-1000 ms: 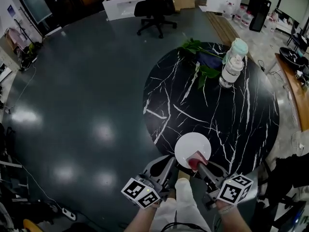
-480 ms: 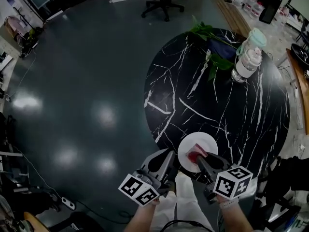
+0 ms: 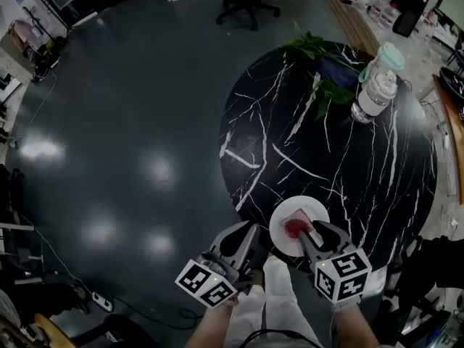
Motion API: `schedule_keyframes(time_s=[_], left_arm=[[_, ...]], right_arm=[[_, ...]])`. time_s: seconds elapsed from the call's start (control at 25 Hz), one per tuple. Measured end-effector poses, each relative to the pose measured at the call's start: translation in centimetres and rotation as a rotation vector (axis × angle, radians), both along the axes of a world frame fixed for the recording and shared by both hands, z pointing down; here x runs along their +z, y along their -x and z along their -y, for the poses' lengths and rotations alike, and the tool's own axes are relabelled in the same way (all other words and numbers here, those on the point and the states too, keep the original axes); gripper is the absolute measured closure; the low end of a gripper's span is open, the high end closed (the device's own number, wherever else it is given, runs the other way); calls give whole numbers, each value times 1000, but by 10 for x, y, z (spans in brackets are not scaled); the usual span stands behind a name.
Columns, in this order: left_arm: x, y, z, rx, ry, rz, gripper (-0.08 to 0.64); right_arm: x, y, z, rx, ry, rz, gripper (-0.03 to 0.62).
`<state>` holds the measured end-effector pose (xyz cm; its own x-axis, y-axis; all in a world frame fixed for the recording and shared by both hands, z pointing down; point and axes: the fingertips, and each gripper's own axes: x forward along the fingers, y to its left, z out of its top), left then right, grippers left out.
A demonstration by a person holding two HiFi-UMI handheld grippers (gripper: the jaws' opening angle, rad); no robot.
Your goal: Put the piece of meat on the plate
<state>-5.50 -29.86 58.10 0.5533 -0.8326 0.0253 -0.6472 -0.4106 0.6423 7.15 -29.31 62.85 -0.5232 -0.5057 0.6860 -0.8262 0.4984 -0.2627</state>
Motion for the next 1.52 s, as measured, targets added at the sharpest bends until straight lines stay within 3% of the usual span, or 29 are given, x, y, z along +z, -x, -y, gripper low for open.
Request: schedule_keyframes(time_s=[0.2,0.4,0.52,0.76,1.04,1.28,1.52], left_arm=[[-3,0,-9,6,-5,6,551],[-25,-4,-17,27,-35,20,551],[-46,-7,-20,39,-59,20,551],[-93,-20,-33,93,-108,26,551],[-139,-33,-52,163,-157,42,551],[-167,-35,-48,188,-215,76,551],[-173,-27,-41,156,-222,80,551]], right_arm=[[-9,-11,0,12,-77,-43,454],[-42,-4,-9,31,-97,113,456],[-65,-1,-19,15,-122,132,463],[-107,10,-47,-31,-133,194,570],[-158,12,-74,-37,-140,353,580],[-182,-1,-69,-58,-242,309,580],[-182,-1,-63,-54,-254,318,581]])
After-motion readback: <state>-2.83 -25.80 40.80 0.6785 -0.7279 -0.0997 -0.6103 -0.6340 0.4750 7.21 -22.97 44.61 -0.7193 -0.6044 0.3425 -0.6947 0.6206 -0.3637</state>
